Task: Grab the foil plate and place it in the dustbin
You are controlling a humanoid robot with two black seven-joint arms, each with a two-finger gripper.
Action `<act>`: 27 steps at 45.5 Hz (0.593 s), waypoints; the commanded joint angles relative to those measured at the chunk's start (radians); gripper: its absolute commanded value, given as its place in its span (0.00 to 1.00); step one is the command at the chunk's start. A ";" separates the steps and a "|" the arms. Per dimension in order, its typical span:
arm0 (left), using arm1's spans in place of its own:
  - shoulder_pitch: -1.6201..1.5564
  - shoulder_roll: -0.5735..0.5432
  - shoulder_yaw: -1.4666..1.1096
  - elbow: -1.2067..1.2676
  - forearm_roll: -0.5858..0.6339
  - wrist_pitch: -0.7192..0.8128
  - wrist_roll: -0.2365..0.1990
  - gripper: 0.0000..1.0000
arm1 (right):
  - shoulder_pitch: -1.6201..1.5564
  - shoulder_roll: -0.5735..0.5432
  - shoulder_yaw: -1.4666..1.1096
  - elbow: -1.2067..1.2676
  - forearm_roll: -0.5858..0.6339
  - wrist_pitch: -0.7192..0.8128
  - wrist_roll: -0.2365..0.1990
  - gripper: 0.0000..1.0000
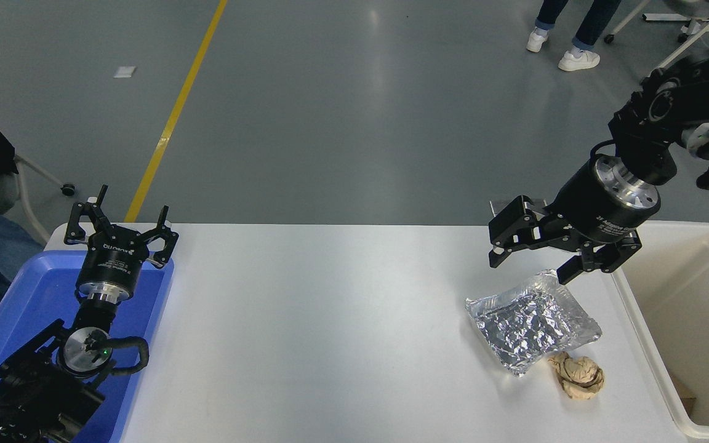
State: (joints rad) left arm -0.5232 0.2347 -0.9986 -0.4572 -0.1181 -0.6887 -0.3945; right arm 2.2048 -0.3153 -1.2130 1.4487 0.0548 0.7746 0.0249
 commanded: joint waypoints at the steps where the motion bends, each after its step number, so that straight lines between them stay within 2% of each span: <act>1: 0.000 -0.002 -0.003 0.000 0.000 -0.002 -0.003 1.00 | 0.001 0.002 0.001 -0.001 0.002 0.000 0.000 1.00; 27: 0.000 -0.002 -0.003 0.000 0.000 0.000 -0.001 1.00 | -0.048 0.024 0.006 -0.010 -0.006 -0.008 0.000 1.00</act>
State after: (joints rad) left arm -0.5230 0.2333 -1.0005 -0.4571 -0.1181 -0.6893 -0.3957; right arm 2.1785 -0.2941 -1.2079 1.4414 0.0544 0.7681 0.0246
